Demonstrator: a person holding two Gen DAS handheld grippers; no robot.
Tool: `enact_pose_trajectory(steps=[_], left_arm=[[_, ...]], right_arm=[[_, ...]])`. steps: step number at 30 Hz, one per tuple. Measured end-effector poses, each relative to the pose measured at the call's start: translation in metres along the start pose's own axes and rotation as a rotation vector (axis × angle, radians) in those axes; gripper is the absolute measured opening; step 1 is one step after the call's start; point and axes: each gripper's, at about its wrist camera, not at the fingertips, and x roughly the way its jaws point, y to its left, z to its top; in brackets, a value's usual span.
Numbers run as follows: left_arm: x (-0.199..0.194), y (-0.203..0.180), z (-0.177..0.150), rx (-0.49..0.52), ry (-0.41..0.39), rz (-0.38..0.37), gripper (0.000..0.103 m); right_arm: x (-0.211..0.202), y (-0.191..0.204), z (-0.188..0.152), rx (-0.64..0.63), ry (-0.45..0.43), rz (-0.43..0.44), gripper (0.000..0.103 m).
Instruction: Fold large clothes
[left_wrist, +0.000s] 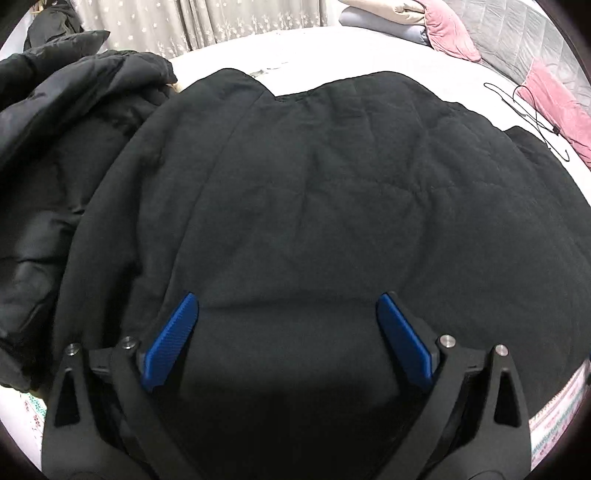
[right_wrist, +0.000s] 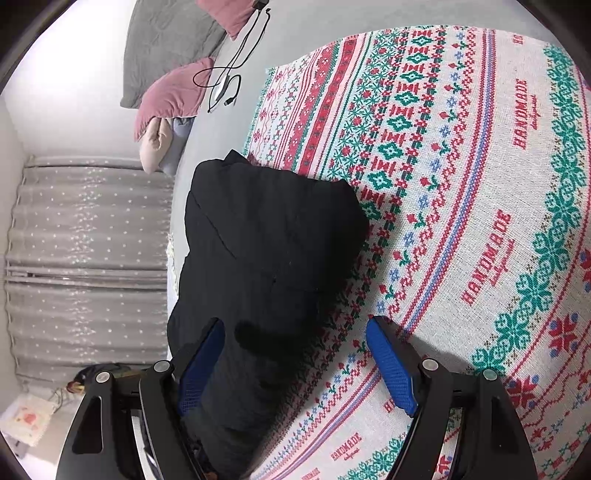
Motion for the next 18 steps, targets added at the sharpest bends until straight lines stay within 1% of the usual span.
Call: enact_pose_trajectory(steps=[2,5,8,9,11,12,13,15,16,17,18], left_arm=[[-0.002,0.001,0.003,-0.014,0.015,-0.007,0.098],[-0.013,0.006,0.002,-0.006,0.042,-0.036,0.098],[-0.037,0.014,-0.007,-0.017,0.022,-0.061,0.098],[-0.048,0.014,-0.014,-0.020,0.011,-0.090,0.098],[-0.063,-0.004,-0.024,0.004,0.002,-0.141,0.098],[-0.070,-0.018,-0.030,0.039,-0.005,-0.158,0.098],[-0.077,-0.036,-0.035,0.083,-0.013,-0.158,0.098],[-0.081,-0.066,-0.045,0.175,-0.035,-0.133,0.098],[-0.081,-0.084,-0.050,0.220,-0.057,-0.087,0.098],[-0.078,-0.090,-0.052,0.225,-0.063,-0.065,0.098],[-0.072,-0.095,-0.054,0.205,-0.055,-0.066,0.099]], right_arm=[[0.000,0.000,0.000,-0.004,-0.001,0.003,0.080],[-0.001,-0.002,0.001,0.017,-0.001,0.018,0.080],[-0.001,-0.008,0.005,0.047,-0.001,0.060,0.080],[-0.001,-0.009,0.006,0.053,-0.003,0.070,0.080],[-0.001,-0.011,0.008,0.060,-0.011,0.098,0.080],[0.000,-0.011,0.008,0.056,-0.018,0.119,0.080],[0.001,-0.011,0.009,0.050,-0.022,0.129,0.080],[0.002,-0.009,0.007,0.025,-0.036,0.140,0.080],[0.003,-0.006,0.006,0.011,-0.042,0.140,0.080],[0.003,-0.004,0.004,0.000,-0.043,0.147,0.080],[0.004,-0.003,0.004,-0.002,-0.041,0.155,0.080]])
